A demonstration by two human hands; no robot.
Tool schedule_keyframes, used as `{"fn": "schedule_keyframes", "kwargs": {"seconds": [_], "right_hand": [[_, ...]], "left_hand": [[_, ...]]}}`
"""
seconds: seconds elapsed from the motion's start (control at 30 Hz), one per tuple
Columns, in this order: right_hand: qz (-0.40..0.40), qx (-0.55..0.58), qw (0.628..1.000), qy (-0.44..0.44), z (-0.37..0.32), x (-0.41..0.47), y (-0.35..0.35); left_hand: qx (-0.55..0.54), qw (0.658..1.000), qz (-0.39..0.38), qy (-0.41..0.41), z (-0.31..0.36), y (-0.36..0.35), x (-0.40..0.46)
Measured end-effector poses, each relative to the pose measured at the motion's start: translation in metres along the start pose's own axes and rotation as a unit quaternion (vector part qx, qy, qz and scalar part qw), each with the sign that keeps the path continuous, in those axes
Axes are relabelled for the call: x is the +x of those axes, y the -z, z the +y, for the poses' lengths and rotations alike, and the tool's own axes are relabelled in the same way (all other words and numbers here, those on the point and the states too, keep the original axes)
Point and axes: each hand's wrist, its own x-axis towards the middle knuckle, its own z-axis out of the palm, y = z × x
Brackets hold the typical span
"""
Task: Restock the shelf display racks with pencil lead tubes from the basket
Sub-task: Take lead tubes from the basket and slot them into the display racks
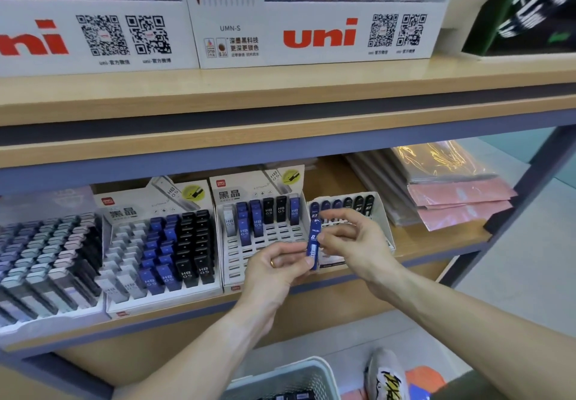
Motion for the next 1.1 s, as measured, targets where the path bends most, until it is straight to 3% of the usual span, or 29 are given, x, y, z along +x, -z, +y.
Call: {"fn": "schedule_keyframes", "kwargs": {"seconds": [0.33, 0.57, 0.7, 0.83, 1.1], "right_hand": [[0.102, -0.129, 0.986, 0.019, 0.003, 0.013, 0.015], [0.192, -0.120, 0.974, -0.012, 0.006, 0.034, 0.024], [0.234, -0.108, 0.966, -0.025, 0.015, 0.049, 0.031], [0.263, -0.121, 0.957, -0.021, 0.021, 0.061, 0.028], [0.242, -0.215, 0.945, 0.043, 0.026, 0.068, 0.014]], "left_hand": [[0.079, 0.995, 0.026, -0.060, -0.007, -0.024, 0.017], [0.145, 0.981, 0.034, -0.122, -0.010, -0.033, 0.039], [0.356, 0.907, 0.060, -0.216, -0.019, -0.027, 0.055], [0.472, 0.841, 0.036, -0.261, -0.029, -0.025, 0.061], [0.559, 0.784, 0.028, -0.267, -0.039, -0.024, 0.067]]}}
